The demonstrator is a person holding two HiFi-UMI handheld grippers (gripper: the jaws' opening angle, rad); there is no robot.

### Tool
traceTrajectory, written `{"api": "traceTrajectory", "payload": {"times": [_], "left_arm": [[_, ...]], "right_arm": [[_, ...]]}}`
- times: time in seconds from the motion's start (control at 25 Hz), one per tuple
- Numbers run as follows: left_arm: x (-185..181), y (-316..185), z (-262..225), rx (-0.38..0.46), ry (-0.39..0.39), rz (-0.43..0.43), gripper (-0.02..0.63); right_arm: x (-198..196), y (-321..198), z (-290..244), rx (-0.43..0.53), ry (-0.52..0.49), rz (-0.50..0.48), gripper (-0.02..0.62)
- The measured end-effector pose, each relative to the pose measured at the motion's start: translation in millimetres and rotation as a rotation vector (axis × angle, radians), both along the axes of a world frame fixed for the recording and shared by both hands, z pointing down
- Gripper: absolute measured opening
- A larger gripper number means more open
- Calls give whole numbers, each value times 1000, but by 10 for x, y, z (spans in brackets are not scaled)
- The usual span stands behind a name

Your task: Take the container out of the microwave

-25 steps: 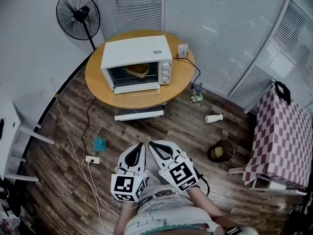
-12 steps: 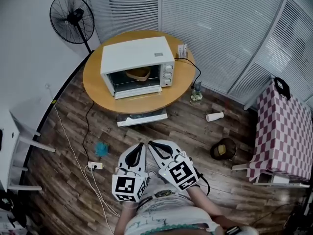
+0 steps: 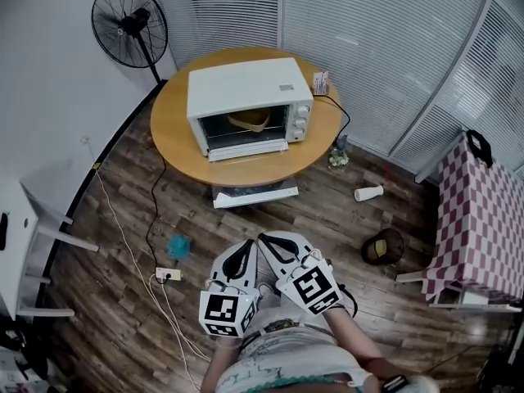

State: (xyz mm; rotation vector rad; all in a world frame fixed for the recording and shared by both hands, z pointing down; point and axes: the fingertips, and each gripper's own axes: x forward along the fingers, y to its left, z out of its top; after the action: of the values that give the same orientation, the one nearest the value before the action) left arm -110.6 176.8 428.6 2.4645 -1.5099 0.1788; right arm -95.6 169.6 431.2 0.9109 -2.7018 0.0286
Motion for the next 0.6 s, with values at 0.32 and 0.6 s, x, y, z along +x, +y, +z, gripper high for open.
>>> {"api": "traceTrajectory", "payload": {"times": [0.32, 0.6], "left_arm": [[-275, 34, 47, -2, -4, -41, 15], [-404, -180, 38, -2, -13, -56, 15]], "right_arm": [[-134, -64, -39, 13, 16, 2, -5], [-194, -260, -40, 5, 4, 6, -5]]}}
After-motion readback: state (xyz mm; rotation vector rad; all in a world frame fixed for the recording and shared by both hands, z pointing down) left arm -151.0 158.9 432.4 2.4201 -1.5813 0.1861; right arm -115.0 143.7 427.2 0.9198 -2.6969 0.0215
